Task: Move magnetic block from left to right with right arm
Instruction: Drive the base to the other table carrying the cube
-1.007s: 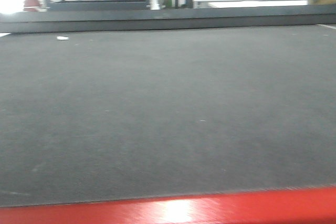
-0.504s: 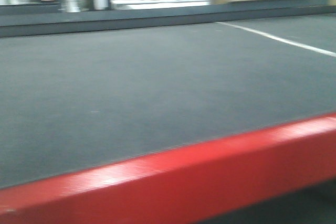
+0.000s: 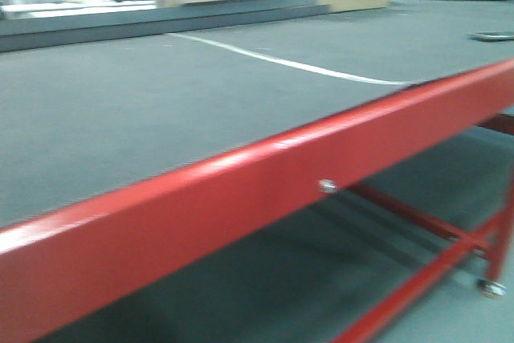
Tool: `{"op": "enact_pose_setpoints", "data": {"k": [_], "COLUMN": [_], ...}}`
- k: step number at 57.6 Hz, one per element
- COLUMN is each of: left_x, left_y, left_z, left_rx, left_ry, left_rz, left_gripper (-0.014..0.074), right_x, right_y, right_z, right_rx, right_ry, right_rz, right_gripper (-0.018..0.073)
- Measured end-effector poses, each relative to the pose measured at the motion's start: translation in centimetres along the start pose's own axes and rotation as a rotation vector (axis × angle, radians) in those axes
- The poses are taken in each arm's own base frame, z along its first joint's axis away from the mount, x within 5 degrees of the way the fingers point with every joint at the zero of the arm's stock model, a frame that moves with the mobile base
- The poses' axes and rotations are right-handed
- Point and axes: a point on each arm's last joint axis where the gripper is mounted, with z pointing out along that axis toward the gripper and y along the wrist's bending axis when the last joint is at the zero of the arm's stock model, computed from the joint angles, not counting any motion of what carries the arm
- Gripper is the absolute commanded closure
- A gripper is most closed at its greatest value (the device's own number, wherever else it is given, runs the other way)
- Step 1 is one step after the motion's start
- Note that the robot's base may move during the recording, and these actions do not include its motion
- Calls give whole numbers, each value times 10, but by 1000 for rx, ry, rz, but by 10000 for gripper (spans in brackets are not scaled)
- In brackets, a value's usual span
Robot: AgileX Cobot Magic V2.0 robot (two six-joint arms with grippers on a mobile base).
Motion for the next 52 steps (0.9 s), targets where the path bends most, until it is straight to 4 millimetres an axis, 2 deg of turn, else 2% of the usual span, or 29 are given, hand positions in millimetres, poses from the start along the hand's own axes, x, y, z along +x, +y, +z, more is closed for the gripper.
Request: {"op": "enact_pose_setpoints", "data": {"k": [52], "left_x": [0], "left_y": [0], "left_z": [0], "left_rx": [0], "left_ry": [0], "left_rz": [0], "left_gripper": [713], "right_x": [0], "right_y": [0], "right_z": [0], "right_rx": [0], "right_ry": [-2], "right_rz": [0], "right_gripper": [272]}}
